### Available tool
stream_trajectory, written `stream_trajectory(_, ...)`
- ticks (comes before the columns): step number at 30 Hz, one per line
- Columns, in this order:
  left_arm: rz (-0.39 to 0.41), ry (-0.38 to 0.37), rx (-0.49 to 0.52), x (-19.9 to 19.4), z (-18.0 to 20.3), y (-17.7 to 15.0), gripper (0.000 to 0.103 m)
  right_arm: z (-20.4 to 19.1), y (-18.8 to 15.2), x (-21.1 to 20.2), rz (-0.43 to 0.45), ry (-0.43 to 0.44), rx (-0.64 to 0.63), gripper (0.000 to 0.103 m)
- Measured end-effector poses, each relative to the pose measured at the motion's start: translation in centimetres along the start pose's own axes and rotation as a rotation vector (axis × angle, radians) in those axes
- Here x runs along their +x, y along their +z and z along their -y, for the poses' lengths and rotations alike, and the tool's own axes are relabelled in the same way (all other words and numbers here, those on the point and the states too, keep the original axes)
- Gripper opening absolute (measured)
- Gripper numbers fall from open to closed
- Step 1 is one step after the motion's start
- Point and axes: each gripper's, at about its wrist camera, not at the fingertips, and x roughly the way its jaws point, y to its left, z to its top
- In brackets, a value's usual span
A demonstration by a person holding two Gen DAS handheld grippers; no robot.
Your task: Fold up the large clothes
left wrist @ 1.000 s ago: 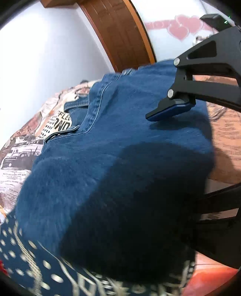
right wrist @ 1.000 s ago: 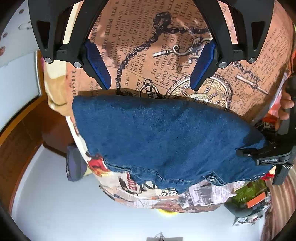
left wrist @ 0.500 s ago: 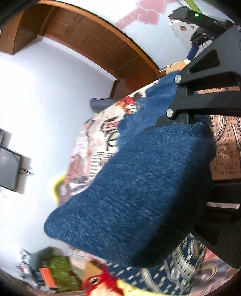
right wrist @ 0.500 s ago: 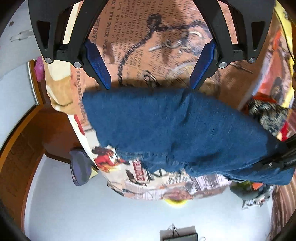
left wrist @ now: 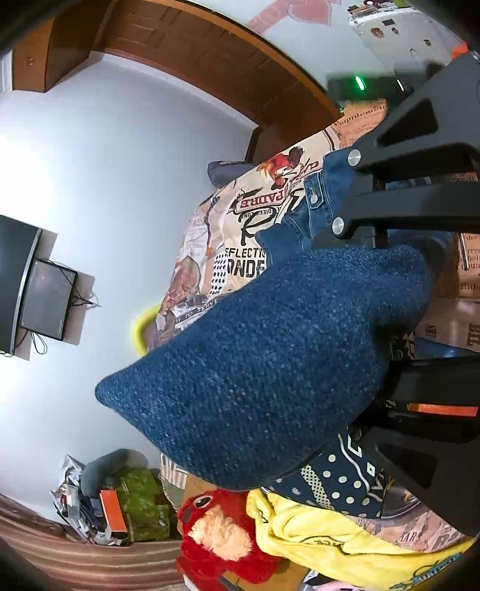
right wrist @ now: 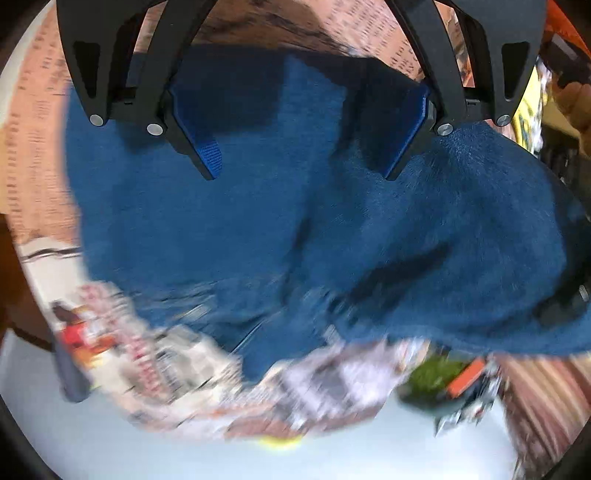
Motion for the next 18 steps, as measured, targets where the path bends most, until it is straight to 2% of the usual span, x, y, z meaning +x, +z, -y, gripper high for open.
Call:
stream_trajectory(3,-0.009,0.028,0.040,0.8,1.3,-0.4,0.028,-0.5,-0.6,2.2,-0.032,-0.007,0.025,0.087)
stream_trajectory(7,0.004,0.039,0.105,1.4,4.0,-0.3,0.028,-0.1,-0.8,1.4,-0.041,0.008,-0.017,0.086)
stream_trajectory(9,0.004,0.004,0.128,1.5,5.4,0.1,0.028,1.4,-1.0,-0.2,-0.018,0.023,0.012,0.086)
stream_trajectory(12,0.001,-0.061,0.208,2.5,9.9,0.6,0.028,4.8,-2.2,-2.9,0.055,0.011,0.100,0.086)
stream_trajectory(14,-0.013,-0.108,0.286,3.6,13.5,0.0,0.028,7.6,-3.5,-4.2,0.067,-0.009,0.166,0.086)
stream_trajectory(16,-0.050,-0.164,0.350,5.0,16.9,-1.4,0.028,10.0,-5.1,-5.5,0.080,-0.037,0.208,0.086)
stream_trajectory(18,-0.129,-0.229,0.418,7.0,19.8,-3.6,0.028,11.7,-6.1,-6.6,0.078,-0.102,0.233,0.086)
